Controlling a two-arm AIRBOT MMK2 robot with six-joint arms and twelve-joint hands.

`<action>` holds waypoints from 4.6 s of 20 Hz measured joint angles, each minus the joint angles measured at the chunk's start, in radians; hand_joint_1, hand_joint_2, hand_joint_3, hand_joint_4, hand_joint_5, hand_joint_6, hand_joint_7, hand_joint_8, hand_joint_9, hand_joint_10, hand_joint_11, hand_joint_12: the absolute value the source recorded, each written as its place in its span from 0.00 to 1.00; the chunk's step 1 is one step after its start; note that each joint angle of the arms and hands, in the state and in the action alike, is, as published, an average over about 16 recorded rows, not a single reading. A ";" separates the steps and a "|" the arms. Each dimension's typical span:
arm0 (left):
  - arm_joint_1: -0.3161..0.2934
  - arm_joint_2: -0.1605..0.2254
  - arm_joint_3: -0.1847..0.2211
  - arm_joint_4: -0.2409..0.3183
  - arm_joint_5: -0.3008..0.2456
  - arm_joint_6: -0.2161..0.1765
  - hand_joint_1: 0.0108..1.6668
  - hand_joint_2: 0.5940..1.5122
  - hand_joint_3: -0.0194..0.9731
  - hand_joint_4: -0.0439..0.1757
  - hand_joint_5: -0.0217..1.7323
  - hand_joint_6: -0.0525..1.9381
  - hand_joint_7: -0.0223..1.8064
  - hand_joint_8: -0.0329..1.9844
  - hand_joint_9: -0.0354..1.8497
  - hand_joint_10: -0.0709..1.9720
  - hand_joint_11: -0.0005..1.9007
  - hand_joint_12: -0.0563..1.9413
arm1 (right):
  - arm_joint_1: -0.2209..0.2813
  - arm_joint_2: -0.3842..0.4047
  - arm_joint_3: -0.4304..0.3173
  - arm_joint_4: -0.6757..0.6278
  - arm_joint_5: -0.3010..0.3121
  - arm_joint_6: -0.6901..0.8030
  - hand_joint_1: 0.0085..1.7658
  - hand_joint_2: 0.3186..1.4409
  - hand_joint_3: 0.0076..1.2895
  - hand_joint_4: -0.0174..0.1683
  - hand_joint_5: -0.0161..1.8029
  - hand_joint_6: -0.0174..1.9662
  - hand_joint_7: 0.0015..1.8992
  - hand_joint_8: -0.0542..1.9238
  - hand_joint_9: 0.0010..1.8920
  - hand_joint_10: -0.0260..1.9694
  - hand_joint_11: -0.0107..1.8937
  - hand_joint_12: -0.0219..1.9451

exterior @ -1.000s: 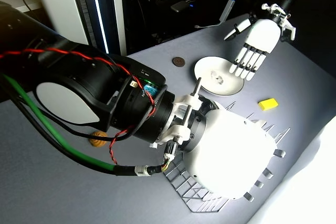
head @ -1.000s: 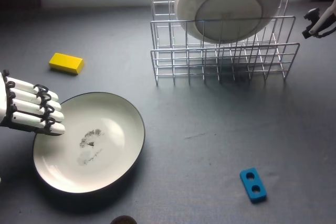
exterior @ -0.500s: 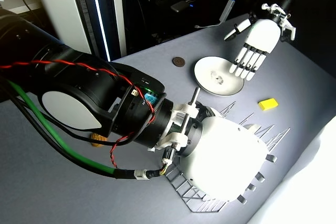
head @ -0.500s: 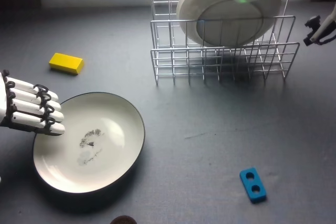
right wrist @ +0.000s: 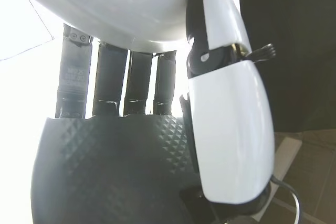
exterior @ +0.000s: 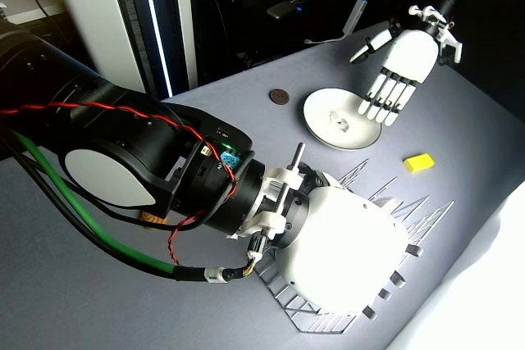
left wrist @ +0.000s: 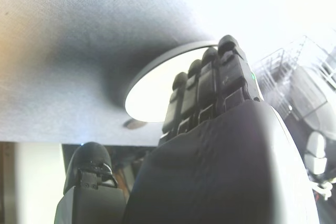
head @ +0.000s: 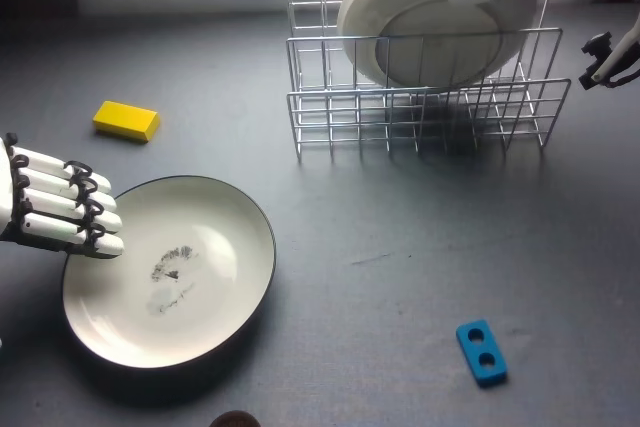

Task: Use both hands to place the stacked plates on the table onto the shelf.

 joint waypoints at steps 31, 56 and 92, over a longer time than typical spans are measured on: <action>0.024 -0.003 0.000 -0.004 0.000 -0.004 0.00 0.56 0.04 0.21 0.02 0.03 0.02 0.02 0.01 0.02 0.01 0.03 | 0.068 0.020 -0.026 -0.074 0.026 0.010 0.51 0.71 0.01 0.08 0.36 0.03 0.39 0.03 0.38 0.02 0.16 0.56; 0.161 -0.033 0.034 -0.083 0.007 -0.093 0.00 0.56 0.04 0.20 0.02 0.02 0.01 0.01 0.00 0.01 0.02 0.04 | -0.021 0.010 -0.438 -0.395 0.023 -0.439 0.63 0.59 0.01 0.10 0.02 0.03 0.01 0.03 0.01 0.02 0.02 0.14; 0.187 -0.042 0.047 -0.106 -0.004 -0.106 0.00 0.57 0.04 0.19 0.02 0.02 0.01 0.01 0.00 0.01 0.01 0.04 | -0.123 -0.445 -0.130 -0.348 -0.023 -0.680 0.60 0.68 0.01 0.07 0.25 0.05 0.23 0.06 0.22 0.04 0.11 0.45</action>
